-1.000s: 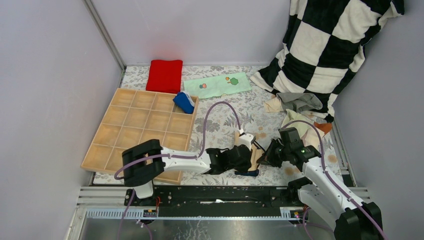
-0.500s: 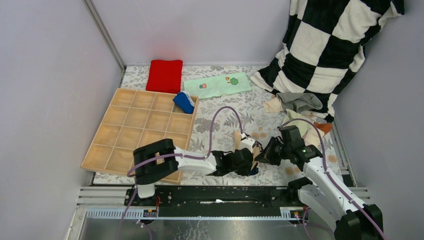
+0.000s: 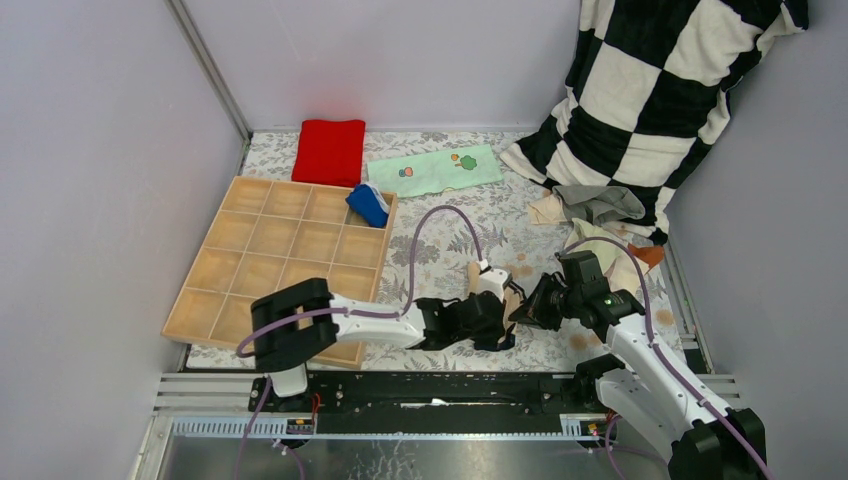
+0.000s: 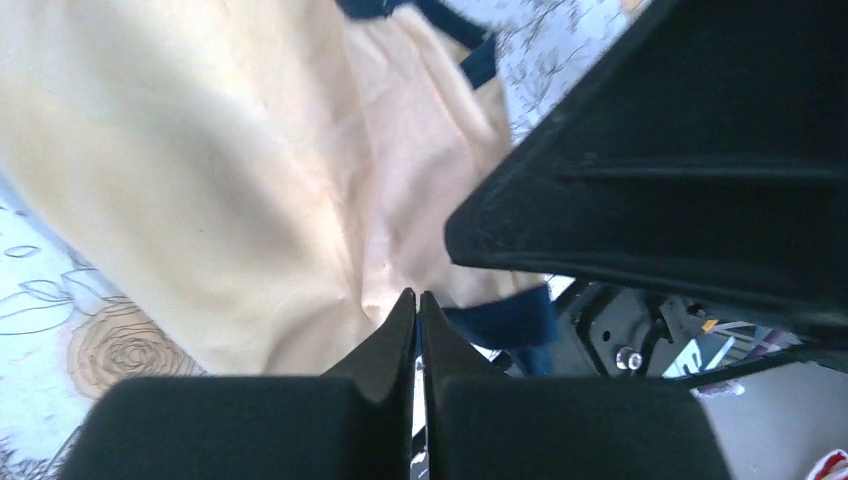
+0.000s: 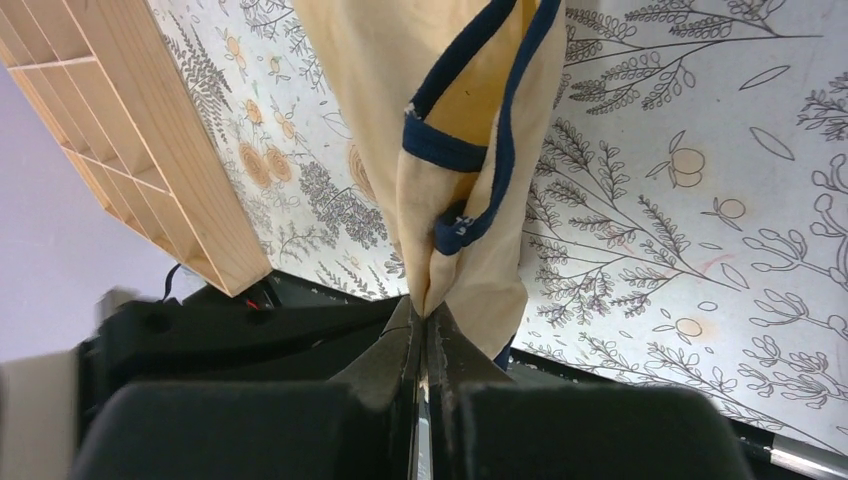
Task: Roll the underwear
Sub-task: Fold the underwear at the center of the board.
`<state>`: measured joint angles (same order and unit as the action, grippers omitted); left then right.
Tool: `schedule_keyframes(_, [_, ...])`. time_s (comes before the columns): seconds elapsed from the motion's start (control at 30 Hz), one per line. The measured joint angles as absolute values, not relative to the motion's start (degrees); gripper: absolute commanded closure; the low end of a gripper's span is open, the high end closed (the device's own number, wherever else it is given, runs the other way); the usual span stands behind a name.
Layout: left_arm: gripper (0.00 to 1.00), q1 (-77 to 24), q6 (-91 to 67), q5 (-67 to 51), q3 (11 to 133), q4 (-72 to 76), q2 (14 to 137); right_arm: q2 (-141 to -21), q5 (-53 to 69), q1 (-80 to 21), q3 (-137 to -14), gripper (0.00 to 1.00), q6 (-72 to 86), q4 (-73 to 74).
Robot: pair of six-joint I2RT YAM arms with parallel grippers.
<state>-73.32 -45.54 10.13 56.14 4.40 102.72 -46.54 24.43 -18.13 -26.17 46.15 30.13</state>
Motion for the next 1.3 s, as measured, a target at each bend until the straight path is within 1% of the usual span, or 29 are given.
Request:
schedule_keyframes(0.07, [0.78,-73.45,-45.41,11.16,55.83,4.25,100.55,-46.54,23.92,-18.13,-26.17,1.0,46.17,30.15])
schedule_keyframes(0.1, [0.76,-73.65,-45.32,12.03,55.48,4.27,99.13,-46.54,23.53,-18.13,-26.17,1.0,46.17,30.15])
schedule_keyframes(0.33, [0.75,-77.73,-44.31,18.46,54.76,4.12,91.92,-46.57,23.05,-18.13,-26.17,1.0,46.33,30.15])
schedule_keyframes(0.37, [0.72,-78.11,-44.27,18.98,54.76,4.12,91.83,-46.61,23.05,-18.11,-26.17,1.0,46.33,30.15])
schedule_keyframes(0.43, [0.61,-78.91,-44.23,19.9,54.76,3.64,91.92,-46.7,23.05,-18.11,-26.17,1.0,46.35,30.13])
schedule_keyframes(0.5, [0.55,-79.26,-44.01,20.51,54.81,3.03,92.09,-46.72,23.09,-18.13,-26.17,1.0,46.37,30.11])
schedule_keyframes(0.67, [0.43,-79.37,-43.48,21.8,56.8,1.93,94.72,-46.72,23.16,-18.13,-26.17,1.0,46.39,30.11])
schedule_keyframes(0.73, [0.41,-79.35,-43.09,22.28,58.11,1.28,96.07,-46.72,23.16,-18.13,-26.17,1.0,46.39,30.11])
schedule_keyframes(0.8, [0.42,-79.37,-42.74,22.52,59.07,0.89,96.99,-46.72,23.18,-18.13,-26.17,1.0,46.39,30.11])
schedule_keyframes(0.87, [0.45,-79.37,-42.41,22.57,60.27,0.19,98.04,-46.72,23.2,-18.13,-26.17,1.0,46.39,30.11])
schedule_keyframes(1.0, [0.53,-79.35,-41.58,22.55,61.56,-0.32,99.7,-46.72,23.22,-18.13,-26.17,1.0,46.39,30.11])
schedule_keyframes(1.1, [0.62,-79.37,-41.06,22.52,62.13,-0.78,100.62,-46.72,23.22,-18.13,-26.17,1.0,46.39,30.11])
schedule_keyframes(1.23, [0.69,-79.37,-40.71,22.5,62.35,-0.89,101.51,-46.72,23.24,-18.13,-26.17,1.0,46.37,30.11])
schedule_keyframes(1.3, [0.75,-79.37,-40.47,22.5,62.61,-0.91,102.1,-46.72,23.24,-18.13,-26.17,1.0,46.37,30.11])
